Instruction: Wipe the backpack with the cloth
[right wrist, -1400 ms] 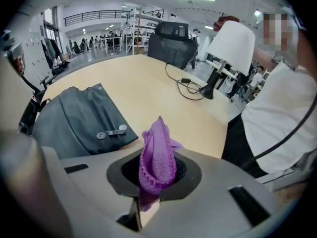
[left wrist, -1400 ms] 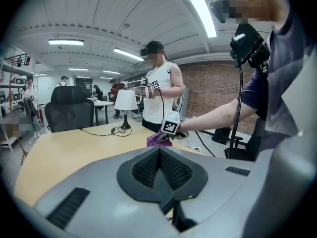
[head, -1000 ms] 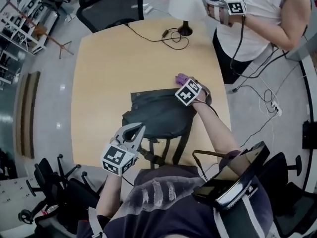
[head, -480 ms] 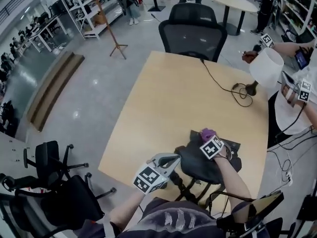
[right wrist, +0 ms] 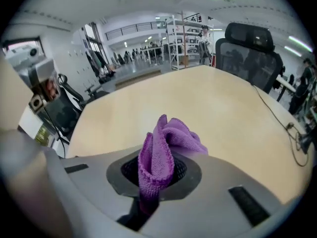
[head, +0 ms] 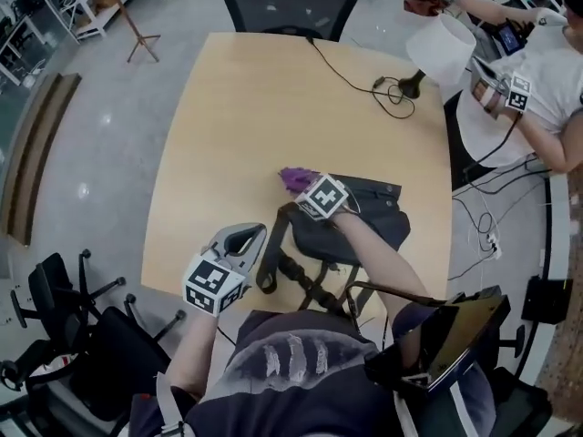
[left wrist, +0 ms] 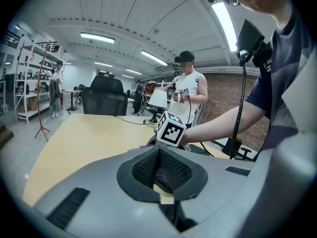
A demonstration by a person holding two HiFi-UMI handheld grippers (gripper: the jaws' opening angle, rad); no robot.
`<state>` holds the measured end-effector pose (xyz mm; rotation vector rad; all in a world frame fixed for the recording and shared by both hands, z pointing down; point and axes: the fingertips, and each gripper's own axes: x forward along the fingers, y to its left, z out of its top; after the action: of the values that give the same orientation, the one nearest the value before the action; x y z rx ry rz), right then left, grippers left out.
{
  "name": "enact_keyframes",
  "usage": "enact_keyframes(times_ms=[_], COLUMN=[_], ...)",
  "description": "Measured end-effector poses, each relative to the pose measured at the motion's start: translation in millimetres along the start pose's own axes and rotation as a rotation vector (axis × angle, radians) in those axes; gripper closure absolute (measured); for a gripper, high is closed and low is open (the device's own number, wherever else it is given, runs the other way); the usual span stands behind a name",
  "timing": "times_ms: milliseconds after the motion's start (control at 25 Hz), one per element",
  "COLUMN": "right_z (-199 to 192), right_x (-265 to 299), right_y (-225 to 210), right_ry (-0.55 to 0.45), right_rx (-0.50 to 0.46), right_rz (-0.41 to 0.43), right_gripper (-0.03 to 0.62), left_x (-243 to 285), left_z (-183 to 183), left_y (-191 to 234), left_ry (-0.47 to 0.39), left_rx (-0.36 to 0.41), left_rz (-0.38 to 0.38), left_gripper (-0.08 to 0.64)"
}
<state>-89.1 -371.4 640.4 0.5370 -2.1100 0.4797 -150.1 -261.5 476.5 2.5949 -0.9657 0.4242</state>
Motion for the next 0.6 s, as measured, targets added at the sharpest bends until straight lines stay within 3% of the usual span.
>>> enact_keyframes(times_ms=[200,360,480,600], right_z=[47.4,65.7,33.0,-9.3], right_x=[-36.2,-84.0,-74.7,-51.9], right_y=[34.1,44.2,51.3,46.8], right_ry=[-0.216,-0.416,-0.373,-0.25], right_rx=[0.093,0.436,0.607,0.56], right_rz=[0.154,0.313,0.37,0.25], right_gripper=[0.56,0.56,0.56,0.56], left_x=[3.7,-1.0,1.4,7.8], left_z=[-3.7,-2.8,-5.1,-7.8], left_y=[-3.3,-0.1,-2.7,-10.5], left_ry=[0.001,-0.004,0.003,0.022], left_rx=[-0.003,-0.008,-0.019,-0.009], left_rz=[-0.009,0.004,0.003,-0.014], left_gripper=[0.554,0.554,0.554,0.554])
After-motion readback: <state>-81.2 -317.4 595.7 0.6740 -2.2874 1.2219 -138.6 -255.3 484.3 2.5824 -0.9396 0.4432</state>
